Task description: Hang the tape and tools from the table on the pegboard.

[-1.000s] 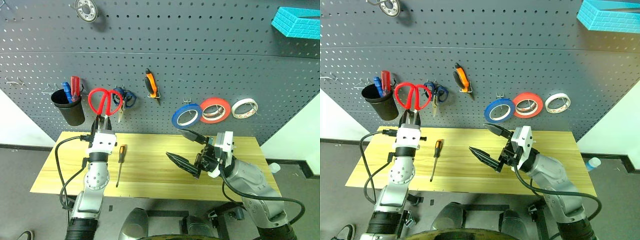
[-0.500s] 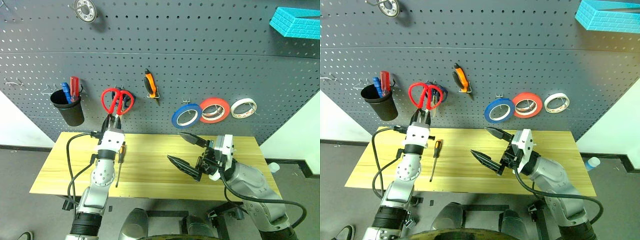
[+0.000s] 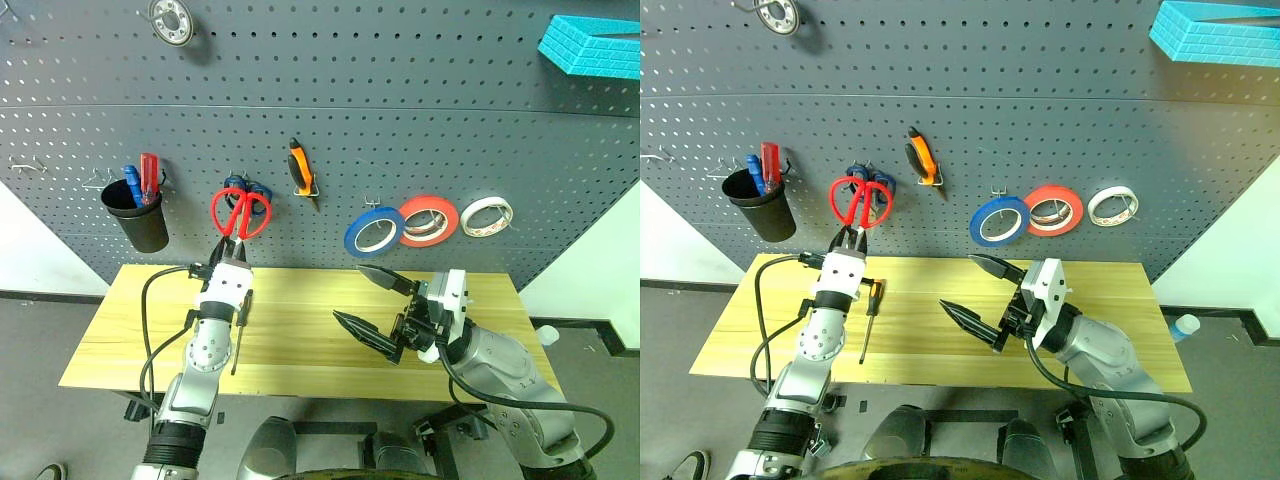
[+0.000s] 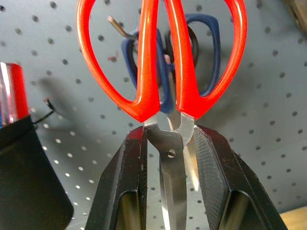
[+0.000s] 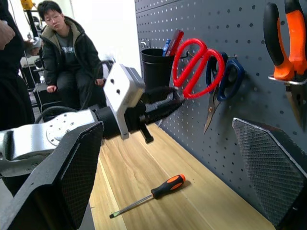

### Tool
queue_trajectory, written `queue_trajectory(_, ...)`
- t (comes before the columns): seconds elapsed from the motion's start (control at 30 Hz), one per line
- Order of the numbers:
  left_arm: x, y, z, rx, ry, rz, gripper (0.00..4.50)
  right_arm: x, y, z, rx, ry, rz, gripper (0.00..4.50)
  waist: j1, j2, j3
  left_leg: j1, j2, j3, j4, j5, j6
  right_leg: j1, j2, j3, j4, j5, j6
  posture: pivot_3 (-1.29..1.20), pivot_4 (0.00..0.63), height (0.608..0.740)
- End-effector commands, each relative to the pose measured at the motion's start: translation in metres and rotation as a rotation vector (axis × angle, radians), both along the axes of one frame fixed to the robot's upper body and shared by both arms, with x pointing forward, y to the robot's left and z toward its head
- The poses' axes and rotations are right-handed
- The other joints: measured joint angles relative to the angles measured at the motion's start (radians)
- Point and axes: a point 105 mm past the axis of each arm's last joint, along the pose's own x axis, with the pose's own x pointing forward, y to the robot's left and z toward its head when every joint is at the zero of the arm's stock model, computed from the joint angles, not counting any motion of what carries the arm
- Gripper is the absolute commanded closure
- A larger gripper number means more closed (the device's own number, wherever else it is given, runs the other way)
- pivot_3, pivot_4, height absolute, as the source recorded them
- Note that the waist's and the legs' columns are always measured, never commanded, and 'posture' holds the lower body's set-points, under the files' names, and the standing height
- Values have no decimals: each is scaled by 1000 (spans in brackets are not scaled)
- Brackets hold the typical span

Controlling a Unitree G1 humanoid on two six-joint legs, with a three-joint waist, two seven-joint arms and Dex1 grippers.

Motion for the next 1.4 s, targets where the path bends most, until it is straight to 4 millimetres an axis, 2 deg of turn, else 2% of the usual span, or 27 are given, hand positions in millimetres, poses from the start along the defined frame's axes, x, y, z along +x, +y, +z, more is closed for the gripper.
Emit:
queue_trajectory(0.03, 4, -6, 11, 2, -48, -26, 3439, -5, 5, 14, 19, -50, 22, 0, 0, 0, 0, 0, 0, 0, 0, 0, 0, 0, 0, 0, 0, 0, 0, 347, 47, 740)
queue_trajectory(0.37, 13, -8, 6, -3, -24, -29, 3439, -5, 6, 17, 21, -55, 21, 0, -1, 0, 0, 0, 0, 0, 0, 0, 0, 0, 0, 0, 0, 0, 0, 344, 47, 740)
queue_trajectory(0.8, 56, -4, -7, 21, 22, -3, 3439, -5, 4, 21, 21, -67, 12, 0, -1, 0, 0, 0, -1, 0, -1, 0, 0, 0, 0, 0, -1, 0, 0, 323, 39, 740)
queue_trajectory(1.0, 60, -6, -13, 28, 42, -15, 3439, -5, 4, 20, 18, -66, 9, 0, 1, 0, 0, 0, -1, 0, -1, 0, 0, 0, 0, 0, -1, 0, 0, 320, 35, 740)
queue_trajectory(1.3, 54, -5, -17, 22, 44, -6, 281, -4, 5, 20, 17, -69, 12, 0, 0, 0, 0, 0, -1, 0, -1, 0, 0, 0, 0, 0, 0, 0, 0, 330, 29, 740)
queue_trajectory(1.33, 53, -5, -17, 22, 43, -1, 25, -4, 5, 20, 16, -69, 13, 0, 0, 0, 0, 0, -1, 0, -1, 0, 0, 0, 0, 0, 0, 0, 0, 331, 29, 740)
queue_trajectory(1.4, 53, -4, -18, 21, 47, 1, 25, -3, 5, 20, 16, -69, 16, 0, 0, 0, 0, 0, -1, 0, -1, 0, 0, 0, 0, 0, -1, 0, 0, 333, 26, 740)
